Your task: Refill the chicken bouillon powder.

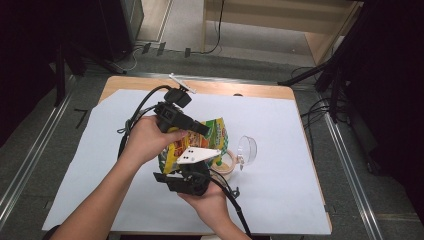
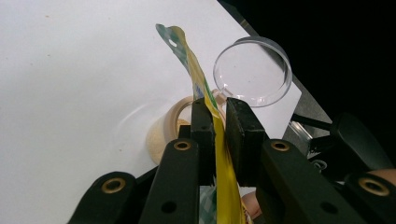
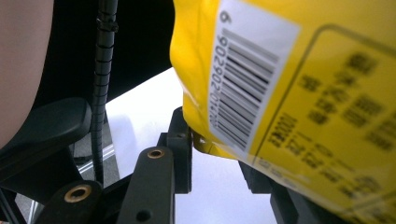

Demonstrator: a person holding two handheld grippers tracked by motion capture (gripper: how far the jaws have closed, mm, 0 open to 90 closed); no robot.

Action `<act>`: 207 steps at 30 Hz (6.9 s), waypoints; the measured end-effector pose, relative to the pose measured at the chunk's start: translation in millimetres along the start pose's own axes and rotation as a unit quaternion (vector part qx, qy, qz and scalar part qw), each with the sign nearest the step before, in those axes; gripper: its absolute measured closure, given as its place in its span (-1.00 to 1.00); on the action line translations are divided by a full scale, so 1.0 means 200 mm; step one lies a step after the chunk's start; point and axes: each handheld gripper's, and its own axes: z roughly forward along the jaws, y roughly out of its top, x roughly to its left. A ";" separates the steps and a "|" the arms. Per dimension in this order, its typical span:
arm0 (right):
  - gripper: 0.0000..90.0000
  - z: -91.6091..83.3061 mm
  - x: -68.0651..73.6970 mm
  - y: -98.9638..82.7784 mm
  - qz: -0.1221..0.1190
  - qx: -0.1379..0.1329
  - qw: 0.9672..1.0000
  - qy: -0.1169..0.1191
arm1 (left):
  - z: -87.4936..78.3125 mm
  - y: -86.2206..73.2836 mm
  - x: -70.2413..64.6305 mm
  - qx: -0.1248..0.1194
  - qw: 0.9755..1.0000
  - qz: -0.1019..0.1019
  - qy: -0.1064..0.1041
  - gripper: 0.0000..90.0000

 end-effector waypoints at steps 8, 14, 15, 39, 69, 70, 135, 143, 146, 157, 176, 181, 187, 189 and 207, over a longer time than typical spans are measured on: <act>0.55 0.00 0.00 0.00 -0.001 0.002 1.000 -0.001 | 0.00 0.00 0.01 -0.002 1.000 -0.003 -0.004 0.83; 0.55 0.00 -0.01 0.00 -0.006 0.005 1.000 -0.005 | 0.00 -0.01 0.02 -0.007 1.000 -0.005 -0.007 0.83; 0.56 0.00 0.00 0.00 -0.005 0.005 1.000 -0.006 | 0.00 -0.01 0.02 -0.007 1.000 -0.006 -0.008 0.83; 0.56 0.00 -0.01 0.00 -0.004 0.002 1.000 -0.005 | 0.00 0.00 0.02 -0.007 1.000 -0.007 -0.011 0.83; 0.54 0.00 -0.01 0.00 -0.003 -0.003 1.000 -0.009 | 0.00 0.00 0.02 -0.003 1.000 -0.008 -0.012 0.83; 0.54 0.00 -0.01 0.00 -0.003 -0.003 1.000 -0.009 | 0.00 0.00 0.02 -0.003 1.000 -0.009 -0.012 0.83; 0.52 -0.02 -0.02 0.01 0.017 -0.015 1.000 -0.007 | 0.03 0.06 0.02 0.018 1.000 -0.011 -0.006 0.83; 0.52 -0.02 -0.02 0.01 0.016 -0.015 1.000 -0.008 | 0.03 0.06 0.02 0.020 1.000 -0.013 -0.008 0.83; 0.52 -0.02 -0.02 0.01 0.015 -0.015 1.000 -0.010 | 0.03 0.06 0.02 0.020 1.000 -0.012 -0.008 0.83; 0.50 -0.02 -0.02 0.01 0.012 -0.013 1.000 -0.011 | 0.03 0.06 0.03 0.016 1.000 -0.016 -0.010 0.83; 0.51 -0.02 -0.02 0.01 0.012 -0.017 1.000 -0.011 | 0.03 0.06 0.01 0.016 1.000 -0.011 -0.008 0.83; 0.51 -0.02 -0.02 0.01 0.010 -0.014 1.000 -0.010 | 0.03 0.05 0.02 0.017 1.000 -0.010 -0.008 0.83; 0.48 -0.01 -0.01 0.00 0.005 -0.010 1.000 -0.013 | 0.03 0.03 0.03 0.017 1.000 -0.012 -0.013 0.83; 0.47 0.00 -0.01 -0.01 0.001 -0.006 1.000 -0.014 | 0.03 0.02 0.03 0.019 1.000 -0.012 -0.016 0.83; 0.37 0.08 0.00 -0.13 -0.058 0.033 0.998 -0.005 | 0.03 -0.15 0.12 0.031 0.998 -0.025 -0.049 0.82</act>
